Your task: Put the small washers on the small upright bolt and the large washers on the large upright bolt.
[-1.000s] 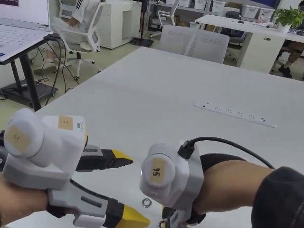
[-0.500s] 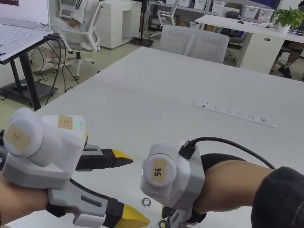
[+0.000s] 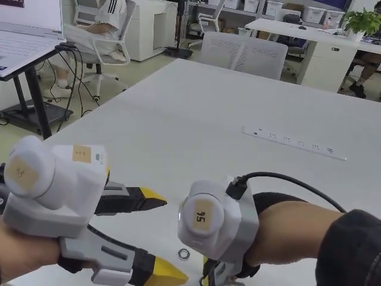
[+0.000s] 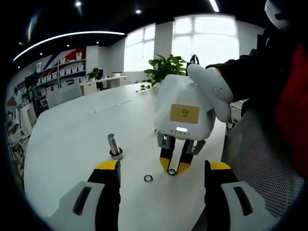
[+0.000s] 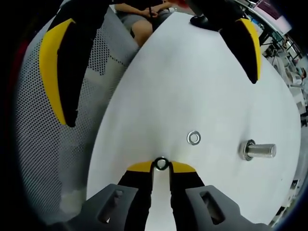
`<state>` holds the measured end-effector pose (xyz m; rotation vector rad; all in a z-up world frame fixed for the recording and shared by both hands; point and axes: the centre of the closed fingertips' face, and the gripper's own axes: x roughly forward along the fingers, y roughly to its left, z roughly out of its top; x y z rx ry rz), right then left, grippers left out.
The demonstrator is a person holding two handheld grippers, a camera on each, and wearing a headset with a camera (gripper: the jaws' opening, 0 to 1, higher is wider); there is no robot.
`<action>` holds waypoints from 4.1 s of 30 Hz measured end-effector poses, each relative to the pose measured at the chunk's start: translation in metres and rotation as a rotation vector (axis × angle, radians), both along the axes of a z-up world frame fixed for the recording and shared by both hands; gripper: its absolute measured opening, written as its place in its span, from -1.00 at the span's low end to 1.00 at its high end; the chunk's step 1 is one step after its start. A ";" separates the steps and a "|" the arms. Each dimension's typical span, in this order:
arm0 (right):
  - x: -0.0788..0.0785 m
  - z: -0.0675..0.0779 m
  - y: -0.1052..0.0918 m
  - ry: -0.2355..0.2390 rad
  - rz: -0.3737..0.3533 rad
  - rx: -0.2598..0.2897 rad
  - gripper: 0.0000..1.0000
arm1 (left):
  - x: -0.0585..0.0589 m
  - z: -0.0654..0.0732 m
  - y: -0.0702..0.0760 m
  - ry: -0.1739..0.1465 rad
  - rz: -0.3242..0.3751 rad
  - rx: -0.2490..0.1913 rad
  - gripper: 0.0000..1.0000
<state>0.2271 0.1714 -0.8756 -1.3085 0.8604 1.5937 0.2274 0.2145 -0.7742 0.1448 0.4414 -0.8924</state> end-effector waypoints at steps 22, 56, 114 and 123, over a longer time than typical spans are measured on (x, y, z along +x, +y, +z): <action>0.009 0.003 -0.014 0.002 -0.051 -0.018 -0.74 | -0.002 0.000 -0.001 0.003 -0.003 -0.002 0.41; 0.049 0.028 -0.071 -0.020 -0.251 0.022 -0.74 | -0.003 -0.002 -0.002 0.011 -0.013 0.004 0.41; 0.122 0.080 -0.108 -0.145 -0.335 0.037 -0.74 | -0.002 -0.006 -0.001 0.026 -0.009 0.006 0.41; 0.123 0.072 -0.103 -0.134 -0.314 0.028 -0.73 | -0.002 -0.007 -0.001 0.031 -0.002 0.005 0.41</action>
